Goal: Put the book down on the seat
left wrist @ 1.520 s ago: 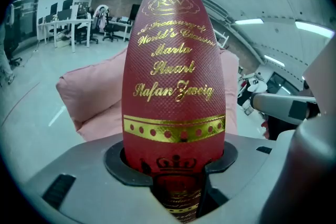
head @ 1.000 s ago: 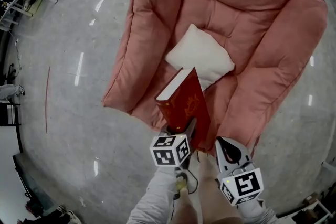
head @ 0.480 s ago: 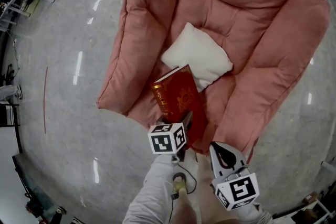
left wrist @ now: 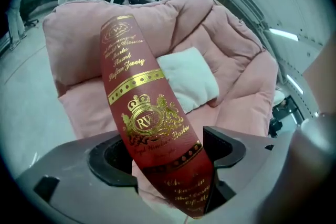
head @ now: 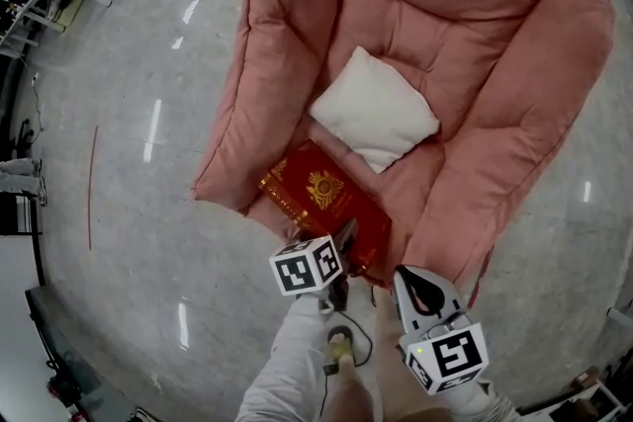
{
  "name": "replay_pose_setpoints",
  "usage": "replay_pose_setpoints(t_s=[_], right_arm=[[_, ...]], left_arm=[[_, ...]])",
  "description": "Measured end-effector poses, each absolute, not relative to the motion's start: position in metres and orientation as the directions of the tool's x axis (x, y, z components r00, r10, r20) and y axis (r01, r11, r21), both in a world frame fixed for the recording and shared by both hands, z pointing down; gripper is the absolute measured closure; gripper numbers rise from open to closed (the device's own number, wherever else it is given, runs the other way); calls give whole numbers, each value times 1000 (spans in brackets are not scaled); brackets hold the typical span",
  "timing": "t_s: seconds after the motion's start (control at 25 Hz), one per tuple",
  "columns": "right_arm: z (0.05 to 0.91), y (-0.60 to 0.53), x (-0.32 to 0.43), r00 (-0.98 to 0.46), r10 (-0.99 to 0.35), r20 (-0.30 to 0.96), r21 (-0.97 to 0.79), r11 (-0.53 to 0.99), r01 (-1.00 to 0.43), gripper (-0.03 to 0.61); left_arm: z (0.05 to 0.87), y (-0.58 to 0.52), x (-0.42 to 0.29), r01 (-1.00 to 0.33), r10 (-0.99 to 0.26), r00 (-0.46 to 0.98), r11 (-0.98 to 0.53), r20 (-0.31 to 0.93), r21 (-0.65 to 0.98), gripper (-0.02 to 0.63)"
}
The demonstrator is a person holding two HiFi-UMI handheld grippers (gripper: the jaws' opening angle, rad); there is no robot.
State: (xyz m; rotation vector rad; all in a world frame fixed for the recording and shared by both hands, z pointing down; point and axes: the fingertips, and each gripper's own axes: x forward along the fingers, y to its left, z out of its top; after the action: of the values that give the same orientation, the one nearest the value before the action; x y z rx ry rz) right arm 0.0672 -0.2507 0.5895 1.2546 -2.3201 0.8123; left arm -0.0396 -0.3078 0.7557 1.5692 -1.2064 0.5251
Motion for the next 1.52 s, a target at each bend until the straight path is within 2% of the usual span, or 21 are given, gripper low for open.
replay_pose_setpoints(t_s=[0.8,0.88,0.96,1.12,1.2,1.36,1.52], right_arm=[[540,-226,45,-572,-638,515,-290,498,-817,574],[531,-220,39,-576,-637,512,-283,508,-813,574],[522,-215,34,-580,-635,510,-274,519,-810,574],[507,-207,27,-584,-637,503,-252,539,-804,574],[498,-202,23,-586,-641,495,-238,549,-802,574],[482,-188,15,-588,-648,484,-218,561,-799,573],[469,-168,10,-589,-653,477,-198,573,-795,574]], left_arm=[[683,-261,-65,-905,-501,357,25,788,425,244],[668,-254,-68,-907,-516,355,12,779,421,287],[651,-247,-73,-916,-538,339,0,772,402,375],[618,-235,-79,-925,-581,316,-11,750,380,510],[601,-227,-81,-923,-601,318,-20,734,383,555],[569,-206,-84,-921,-630,332,-56,702,386,600],[541,-181,-85,-919,-643,355,-107,678,379,607]])
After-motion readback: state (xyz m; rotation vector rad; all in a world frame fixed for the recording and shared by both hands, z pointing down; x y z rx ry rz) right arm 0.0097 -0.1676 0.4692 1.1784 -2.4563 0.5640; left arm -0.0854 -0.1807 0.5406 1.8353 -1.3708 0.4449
